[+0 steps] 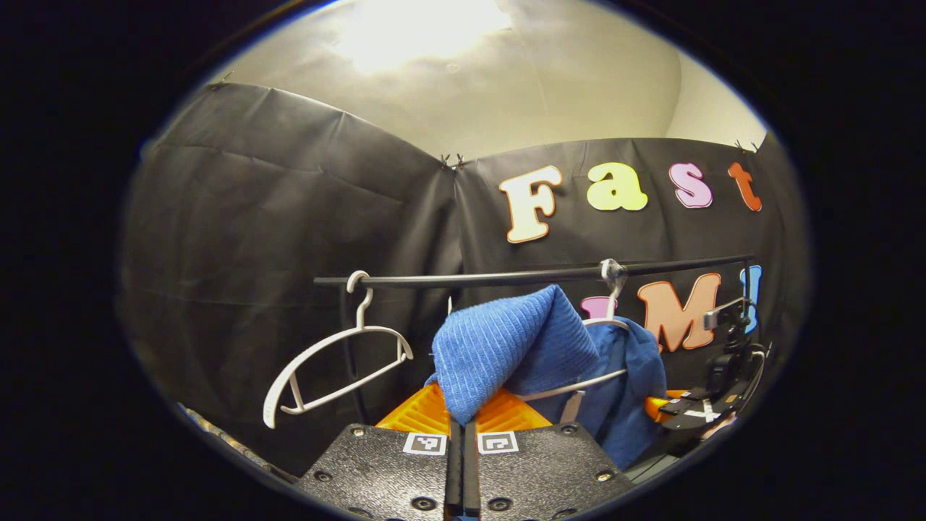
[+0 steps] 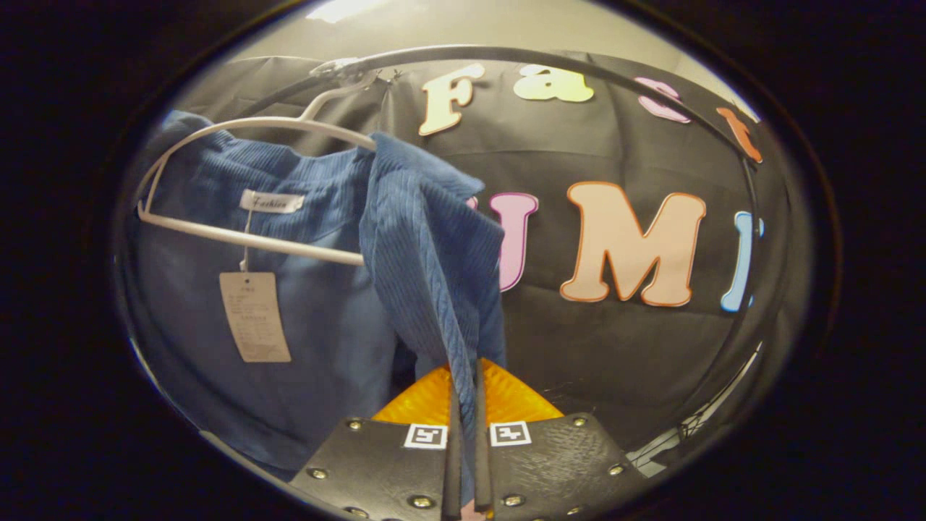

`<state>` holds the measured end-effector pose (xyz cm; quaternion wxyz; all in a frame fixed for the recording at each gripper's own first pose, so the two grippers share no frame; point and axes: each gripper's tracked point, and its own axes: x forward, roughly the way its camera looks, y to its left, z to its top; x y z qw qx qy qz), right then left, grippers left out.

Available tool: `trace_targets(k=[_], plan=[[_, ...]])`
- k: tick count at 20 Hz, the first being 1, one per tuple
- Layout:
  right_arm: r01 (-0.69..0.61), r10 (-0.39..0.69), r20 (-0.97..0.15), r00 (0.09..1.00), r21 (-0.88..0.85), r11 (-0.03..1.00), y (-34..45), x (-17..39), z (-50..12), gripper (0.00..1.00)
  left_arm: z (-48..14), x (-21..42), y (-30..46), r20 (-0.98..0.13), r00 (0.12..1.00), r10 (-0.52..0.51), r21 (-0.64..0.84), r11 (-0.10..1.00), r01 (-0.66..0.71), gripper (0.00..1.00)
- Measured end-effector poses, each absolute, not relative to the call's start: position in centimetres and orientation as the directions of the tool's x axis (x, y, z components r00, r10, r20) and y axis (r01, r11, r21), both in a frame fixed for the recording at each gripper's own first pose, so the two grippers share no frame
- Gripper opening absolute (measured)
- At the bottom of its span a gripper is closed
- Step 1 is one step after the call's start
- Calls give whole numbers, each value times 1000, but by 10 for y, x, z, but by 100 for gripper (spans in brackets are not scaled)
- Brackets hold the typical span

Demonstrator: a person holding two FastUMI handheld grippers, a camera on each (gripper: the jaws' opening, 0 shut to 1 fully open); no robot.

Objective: Grasp the clothes on the hanger with both hands and then place them into the laundry hamper below.

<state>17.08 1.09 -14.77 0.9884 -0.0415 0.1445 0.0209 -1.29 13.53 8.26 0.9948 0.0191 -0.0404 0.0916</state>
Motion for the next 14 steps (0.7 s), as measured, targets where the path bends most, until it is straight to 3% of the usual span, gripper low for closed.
trace_targets(k=[2, 3, 4, 14], plan=[[-30, 4, -262, 965, -93, 995, -1, 179, -135, 12, 91, -13, 150, 106, 972, 209, 45, 976, -215, 1], [-20, -4, -252, 968, -94, 995, -6, 185, -130, 7, 94, -12, 156, 110, 969, 220, 47, 973, -226, 0], [-6, -17, -245, 969, -91, 996, -12, 188, -127, 7, 94, -12, 163, 110, 966, 232, 49, 970, -239, 3], [74, -86, -200, 976, -67, 995, -52, 215, -100, 7, 71, -4, 195, 70, 957, 280, 57, 957, -284, 0]])
